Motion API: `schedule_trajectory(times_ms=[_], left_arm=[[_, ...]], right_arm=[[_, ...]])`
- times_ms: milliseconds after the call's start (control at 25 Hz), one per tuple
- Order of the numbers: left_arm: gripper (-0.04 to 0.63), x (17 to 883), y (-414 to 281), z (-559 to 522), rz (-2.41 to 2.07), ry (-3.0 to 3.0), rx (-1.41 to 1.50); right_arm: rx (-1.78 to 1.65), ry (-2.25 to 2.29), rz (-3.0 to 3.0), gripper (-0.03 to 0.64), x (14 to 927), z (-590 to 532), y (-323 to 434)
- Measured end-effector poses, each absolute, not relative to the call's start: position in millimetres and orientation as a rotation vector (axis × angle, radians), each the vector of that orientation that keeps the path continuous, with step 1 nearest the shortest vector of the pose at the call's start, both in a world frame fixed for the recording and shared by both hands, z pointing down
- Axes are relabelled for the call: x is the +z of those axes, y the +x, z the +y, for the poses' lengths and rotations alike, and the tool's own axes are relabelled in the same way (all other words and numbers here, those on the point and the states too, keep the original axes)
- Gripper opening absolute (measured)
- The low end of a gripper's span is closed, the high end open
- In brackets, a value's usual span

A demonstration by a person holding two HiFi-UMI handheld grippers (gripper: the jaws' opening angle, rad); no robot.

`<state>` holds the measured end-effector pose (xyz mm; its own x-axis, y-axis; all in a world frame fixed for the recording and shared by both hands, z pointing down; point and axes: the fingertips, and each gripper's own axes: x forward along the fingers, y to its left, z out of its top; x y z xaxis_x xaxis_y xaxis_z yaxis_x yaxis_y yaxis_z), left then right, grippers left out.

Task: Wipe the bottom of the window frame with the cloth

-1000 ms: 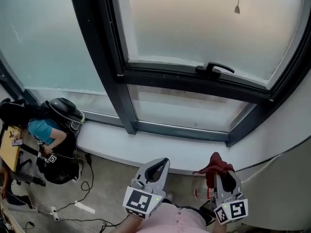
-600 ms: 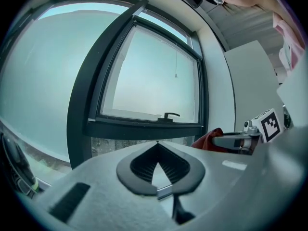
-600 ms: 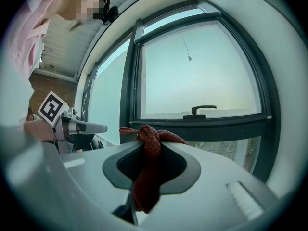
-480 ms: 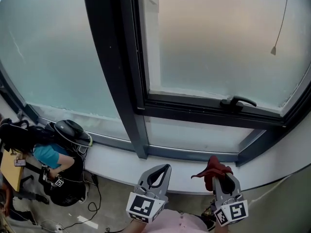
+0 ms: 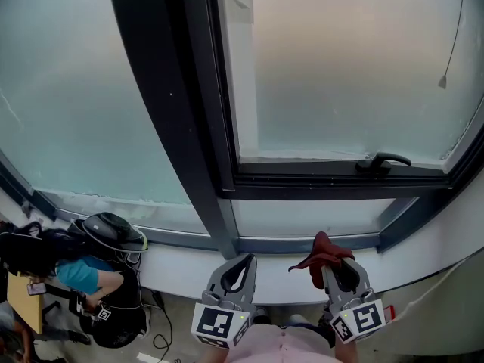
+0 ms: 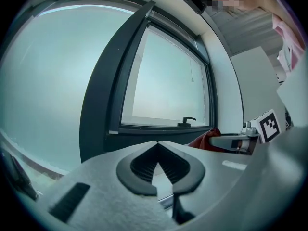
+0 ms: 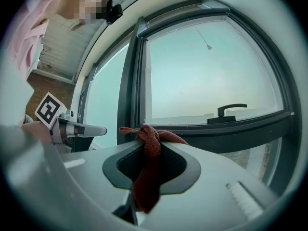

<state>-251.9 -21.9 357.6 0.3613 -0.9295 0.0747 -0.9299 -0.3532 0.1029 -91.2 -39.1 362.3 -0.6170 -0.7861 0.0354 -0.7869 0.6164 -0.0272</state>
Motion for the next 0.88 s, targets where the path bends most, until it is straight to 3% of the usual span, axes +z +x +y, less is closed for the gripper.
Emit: schedule_trajectory(times_ms=[280,640,880], left_arm=[[-0.006,351,-271,-30,-1.74,2.457,-0.031],[-0.006,342,-279,-28,-1.728,2.454,-0.072],[-0.006,336,-296,-27,-1.782,2.434,-0.09]], right_arm=[[-0.027,1.307,-2.859,0.081,337,-70,-123],[-0.355,1.291,-3.051,0.081,241,-134,-182],[-0.299,1.179,-3.066,0.081,239,-173,-244]])
